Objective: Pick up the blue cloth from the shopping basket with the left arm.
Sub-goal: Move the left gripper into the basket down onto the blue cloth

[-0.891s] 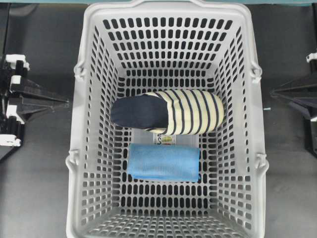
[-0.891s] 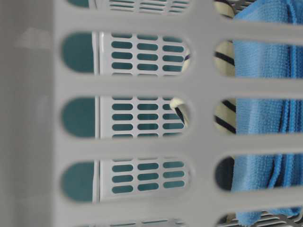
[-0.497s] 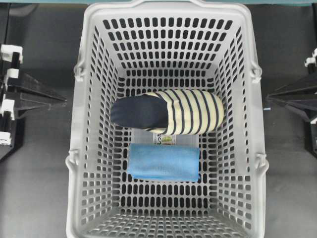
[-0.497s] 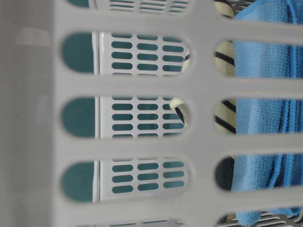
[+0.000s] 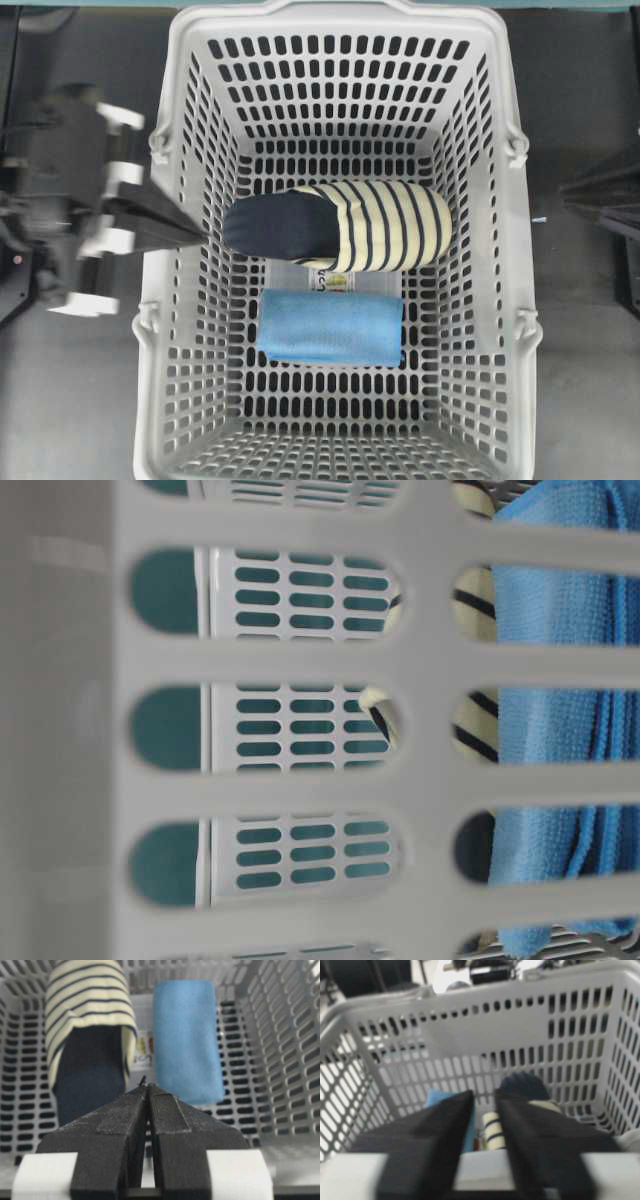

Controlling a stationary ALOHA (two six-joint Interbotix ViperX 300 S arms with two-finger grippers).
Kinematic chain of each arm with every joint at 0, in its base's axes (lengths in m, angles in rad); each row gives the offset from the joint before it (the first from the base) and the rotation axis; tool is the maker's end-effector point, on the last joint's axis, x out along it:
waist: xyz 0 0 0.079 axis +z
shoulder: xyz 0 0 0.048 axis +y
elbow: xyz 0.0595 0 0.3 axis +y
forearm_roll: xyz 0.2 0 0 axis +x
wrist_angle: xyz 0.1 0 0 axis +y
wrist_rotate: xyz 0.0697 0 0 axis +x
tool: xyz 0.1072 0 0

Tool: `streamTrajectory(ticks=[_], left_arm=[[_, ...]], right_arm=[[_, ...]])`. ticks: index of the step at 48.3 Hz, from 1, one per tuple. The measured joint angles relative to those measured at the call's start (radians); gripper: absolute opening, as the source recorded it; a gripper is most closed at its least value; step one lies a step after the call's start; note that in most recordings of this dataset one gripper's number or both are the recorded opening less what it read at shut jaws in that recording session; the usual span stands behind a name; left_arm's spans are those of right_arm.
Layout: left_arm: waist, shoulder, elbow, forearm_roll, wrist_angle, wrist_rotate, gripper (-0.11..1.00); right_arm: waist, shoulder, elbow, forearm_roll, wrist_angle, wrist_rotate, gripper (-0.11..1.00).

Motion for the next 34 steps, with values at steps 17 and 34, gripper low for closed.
streamTrajectory(ticks=[17,34], left_arm=[[-0.006,0.221,-0.170,0.002,0.087,-0.023,0.12],[-0.037,0.526,-0.373,0.002,0.219,-0.120,0.91]], right_arm=[[0.000,-0.005,-0.003,0.000,0.006,0.002,0.79],[0.000,-0.011,-0.003,0.000,0.003,0.003,0.79]])
